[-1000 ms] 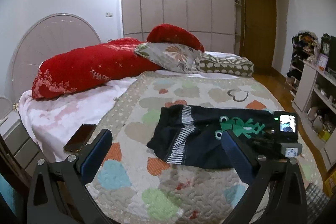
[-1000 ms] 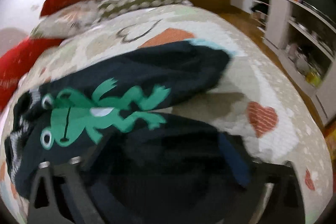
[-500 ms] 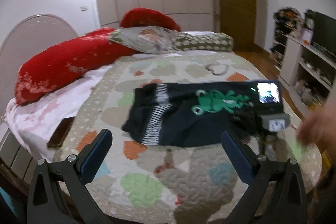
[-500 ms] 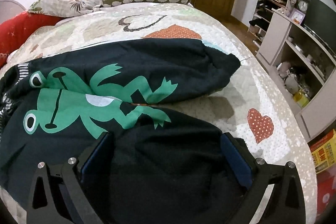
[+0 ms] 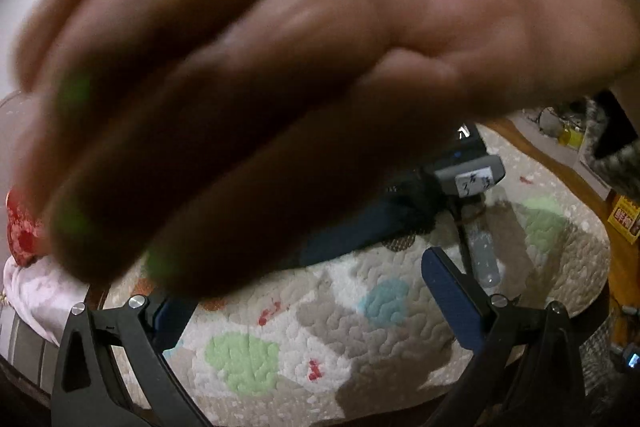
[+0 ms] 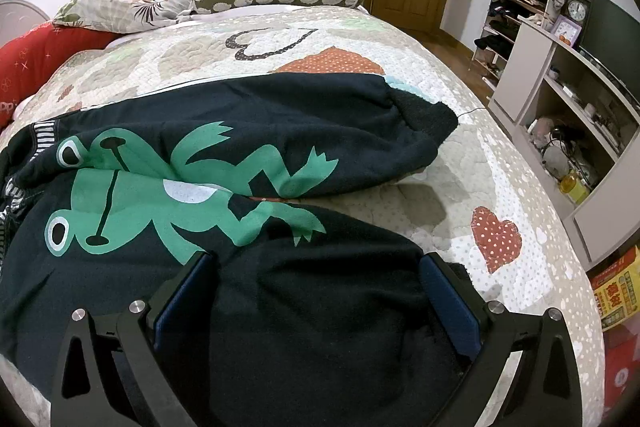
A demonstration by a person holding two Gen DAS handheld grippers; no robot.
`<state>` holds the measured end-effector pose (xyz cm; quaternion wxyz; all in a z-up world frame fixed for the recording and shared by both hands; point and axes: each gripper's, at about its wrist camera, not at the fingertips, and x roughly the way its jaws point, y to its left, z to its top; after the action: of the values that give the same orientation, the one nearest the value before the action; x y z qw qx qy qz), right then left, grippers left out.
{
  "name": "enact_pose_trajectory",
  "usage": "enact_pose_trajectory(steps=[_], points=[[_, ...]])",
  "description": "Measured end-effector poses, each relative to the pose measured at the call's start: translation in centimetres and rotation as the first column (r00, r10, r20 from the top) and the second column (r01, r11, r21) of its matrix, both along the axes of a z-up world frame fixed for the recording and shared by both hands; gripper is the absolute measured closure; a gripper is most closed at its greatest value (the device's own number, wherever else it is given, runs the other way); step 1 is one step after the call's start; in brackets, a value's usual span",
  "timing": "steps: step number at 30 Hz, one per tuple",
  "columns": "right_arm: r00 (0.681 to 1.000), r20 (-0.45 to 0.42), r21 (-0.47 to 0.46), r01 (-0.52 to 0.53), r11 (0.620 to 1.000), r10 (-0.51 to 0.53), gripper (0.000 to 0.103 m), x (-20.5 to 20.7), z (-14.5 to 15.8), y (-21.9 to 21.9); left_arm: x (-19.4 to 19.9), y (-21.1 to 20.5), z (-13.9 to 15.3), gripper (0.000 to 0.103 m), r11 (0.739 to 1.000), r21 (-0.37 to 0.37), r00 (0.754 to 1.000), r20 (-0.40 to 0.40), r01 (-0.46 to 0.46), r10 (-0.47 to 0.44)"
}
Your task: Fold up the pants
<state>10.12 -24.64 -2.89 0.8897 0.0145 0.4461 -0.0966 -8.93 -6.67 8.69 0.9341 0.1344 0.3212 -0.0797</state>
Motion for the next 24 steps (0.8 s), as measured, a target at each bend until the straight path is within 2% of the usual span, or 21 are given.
enact_pose_trajectory(steps=[4, 24], points=[[1.000, 0.000, 0.000, 0.000, 1.000, 0.000, 0.000, 0.0, 0.0, 0.0, 0.9, 0.6, -0.7, 0.000, 0.999, 0.009, 0.998, -0.046, -0.043, 0.043], [1.000, 0.000, 0.000, 0.000, 1.000, 0.000, 0.000, 0.0, 0.0, 0.0, 1.8, 1.6, -1.0, 0.000, 0.996, 0.040, 0.994, -0.067, -0.081, 0.084]])
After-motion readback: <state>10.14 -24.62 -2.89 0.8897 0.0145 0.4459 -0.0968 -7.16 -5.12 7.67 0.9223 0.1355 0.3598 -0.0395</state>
